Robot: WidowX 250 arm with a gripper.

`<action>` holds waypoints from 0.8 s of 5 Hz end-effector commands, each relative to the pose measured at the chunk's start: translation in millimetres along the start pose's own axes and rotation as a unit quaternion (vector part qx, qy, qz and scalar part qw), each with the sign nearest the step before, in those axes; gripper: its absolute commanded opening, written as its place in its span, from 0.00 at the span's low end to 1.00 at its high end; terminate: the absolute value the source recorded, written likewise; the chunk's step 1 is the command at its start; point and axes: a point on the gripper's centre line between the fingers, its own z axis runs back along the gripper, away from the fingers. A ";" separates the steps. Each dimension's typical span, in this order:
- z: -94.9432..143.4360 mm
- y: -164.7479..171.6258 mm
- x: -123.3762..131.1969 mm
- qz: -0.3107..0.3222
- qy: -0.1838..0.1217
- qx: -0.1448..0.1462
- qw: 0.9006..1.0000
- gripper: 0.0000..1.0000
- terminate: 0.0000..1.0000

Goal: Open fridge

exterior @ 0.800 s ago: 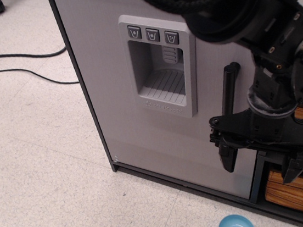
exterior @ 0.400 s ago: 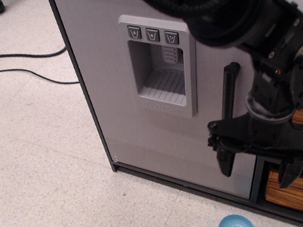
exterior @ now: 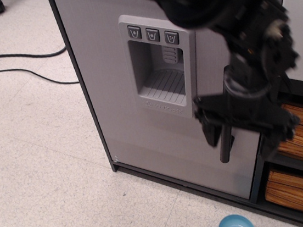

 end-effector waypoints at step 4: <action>23.6 22.9 81.9 0.017 -0.124 -0.009 0.992 1.00 0.00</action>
